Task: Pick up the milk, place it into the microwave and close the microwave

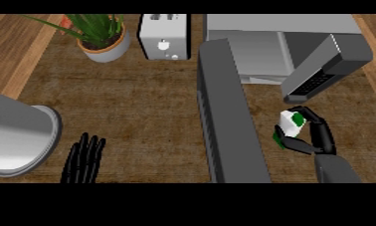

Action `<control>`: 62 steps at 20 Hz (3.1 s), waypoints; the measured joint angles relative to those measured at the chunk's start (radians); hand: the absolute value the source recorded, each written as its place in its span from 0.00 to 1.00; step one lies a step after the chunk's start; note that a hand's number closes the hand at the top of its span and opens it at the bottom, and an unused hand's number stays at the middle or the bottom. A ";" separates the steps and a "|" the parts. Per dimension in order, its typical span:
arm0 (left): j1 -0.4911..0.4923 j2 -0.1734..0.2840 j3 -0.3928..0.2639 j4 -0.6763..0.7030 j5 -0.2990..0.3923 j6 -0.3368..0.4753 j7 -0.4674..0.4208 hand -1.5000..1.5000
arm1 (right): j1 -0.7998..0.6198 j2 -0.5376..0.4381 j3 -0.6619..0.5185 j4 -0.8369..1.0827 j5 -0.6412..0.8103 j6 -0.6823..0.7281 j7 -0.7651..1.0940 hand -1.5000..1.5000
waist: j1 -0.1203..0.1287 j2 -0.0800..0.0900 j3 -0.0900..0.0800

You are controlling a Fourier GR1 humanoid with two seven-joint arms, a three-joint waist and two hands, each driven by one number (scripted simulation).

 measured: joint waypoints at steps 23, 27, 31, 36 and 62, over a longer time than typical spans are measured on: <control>0.049 0.028 0.116 0.059 0.090 -0.106 -0.063 0.00 | -0.074 0.193 0.038 -0.131 -0.061 -0.004 0.033 1.00 | -0.024 -0.001 0.006; 0.018 0.027 0.142 0.060 0.101 -0.107 -0.025 0.00 | -0.089 0.214 0.069 -0.217 -0.067 -0.076 0.102 1.00 | -0.026 -0.002 0.006; 0.043 0.017 0.139 0.059 0.087 -0.116 -0.043 0.00 | -0.117 0.220 0.085 -0.267 -0.066 -0.130 0.183 1.00 | -0.023 -0.001 0.006; 0.054 0.015 0.152 0.071 0.094 -0.144 -0.057 0.00 | -0.208 0.199 0.093 -0.232 -0.047 -0.194 0.276 1.00 | -0.017 0.001 0.006; -0.063 0.025 0.179 0.151 0.028 -0.155 -0.011 0.00 | -0.594 0.003 0.095 0.207 0.142 -0.670 0.470 0.00 | 0.073 0.046 0.010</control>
